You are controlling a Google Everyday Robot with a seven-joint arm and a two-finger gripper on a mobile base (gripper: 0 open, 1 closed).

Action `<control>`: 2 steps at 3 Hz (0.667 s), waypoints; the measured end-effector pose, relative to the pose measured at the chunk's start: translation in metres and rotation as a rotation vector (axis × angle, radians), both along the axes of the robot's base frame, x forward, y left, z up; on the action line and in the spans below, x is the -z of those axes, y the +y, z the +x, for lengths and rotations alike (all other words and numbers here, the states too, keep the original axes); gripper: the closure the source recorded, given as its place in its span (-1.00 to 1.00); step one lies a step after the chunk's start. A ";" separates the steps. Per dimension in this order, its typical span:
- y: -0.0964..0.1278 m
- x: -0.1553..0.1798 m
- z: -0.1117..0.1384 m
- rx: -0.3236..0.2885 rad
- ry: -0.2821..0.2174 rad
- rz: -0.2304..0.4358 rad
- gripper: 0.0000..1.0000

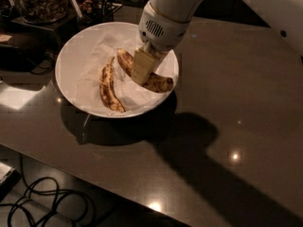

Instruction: Pick banana from white bowl

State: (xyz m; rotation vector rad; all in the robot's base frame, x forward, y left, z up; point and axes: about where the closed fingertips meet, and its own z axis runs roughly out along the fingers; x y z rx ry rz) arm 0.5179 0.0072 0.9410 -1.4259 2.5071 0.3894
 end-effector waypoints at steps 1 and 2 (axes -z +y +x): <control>-0.004 -0.017 -0.041 -0.037 0.003 0.002 1.00; -0.003 -0.019 -0.040 -0.035 -0.006 0.006 1.00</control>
Offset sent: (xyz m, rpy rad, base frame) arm -0.0344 -0.0036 0.0146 0.0014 0.0026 0.0315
